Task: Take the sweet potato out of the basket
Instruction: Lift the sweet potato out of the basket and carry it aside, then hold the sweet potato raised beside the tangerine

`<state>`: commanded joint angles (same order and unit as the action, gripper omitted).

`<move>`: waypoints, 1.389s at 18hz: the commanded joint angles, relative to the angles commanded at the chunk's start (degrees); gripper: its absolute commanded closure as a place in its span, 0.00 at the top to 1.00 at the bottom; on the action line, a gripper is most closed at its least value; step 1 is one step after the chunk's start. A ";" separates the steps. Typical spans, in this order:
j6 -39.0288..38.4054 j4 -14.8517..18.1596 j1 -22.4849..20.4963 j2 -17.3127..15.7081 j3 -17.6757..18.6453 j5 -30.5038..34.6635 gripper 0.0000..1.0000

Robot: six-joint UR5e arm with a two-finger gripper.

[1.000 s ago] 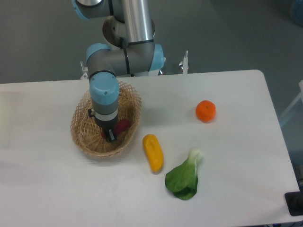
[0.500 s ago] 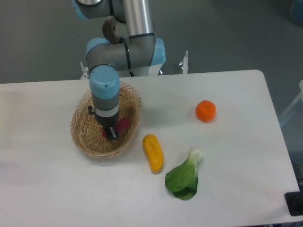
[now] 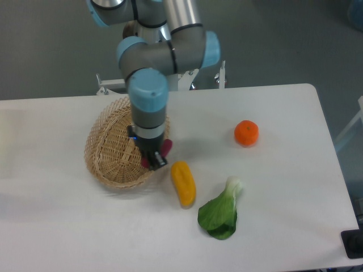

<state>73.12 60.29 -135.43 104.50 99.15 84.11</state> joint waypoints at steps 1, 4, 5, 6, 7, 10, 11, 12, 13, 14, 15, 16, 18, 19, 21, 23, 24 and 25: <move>0.00 0.18 -1.05 0.18 -0.79 0.00 0.28; 0.35 0.27 -3.78 1.23 -3.17 0.17 0.28; 0.53 0.27 -4.75 1.84 -3.87 0.18 0.28; 0.53 0.27 -5.97 2.37 -4.49 0.18 0.28; 0.62 0.27 -7.03 2.98 -5.10 0.18 0.28; 0.97 0.18 -10.37 4.04 -6.77 0.18 0.28; 1.40 0.18 -10.82 4.39 -7.65 0.18 0.28; 2.02 0.18 -11.52 4.66 -8.35 0.18 0.28; 2.54 0.27 -12.22 4.92 -8.97 0.18 0.28; 2.98 0.27 -12.58 5.53 -9.67 0.18 0.28; 3.16 0.35 -12.67 5.97 -10.20 0.18 0.28; 3.25 0.27 -12.84 6.59 -10.64 0.26 0.28; 3.25 0.35 -13.98 7.38 -11.78 0.26 0.28; 3.25 0.62 -14.16 7.73 -12.31 0.26 0.28; 3.25 1.06 -14.69 8.26 -12.84 0.26 0.29; 3.25 0.88 -14.69 8.53 -13.10 0.35 0.29; 3.25 0.71 -14.69 8.61 -13.02 0.53 0.29; 3.25 0.88 -14.69 8.62 -13.11 1.57 0.29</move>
<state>76.38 61.17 -150.12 113.12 86.05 85.68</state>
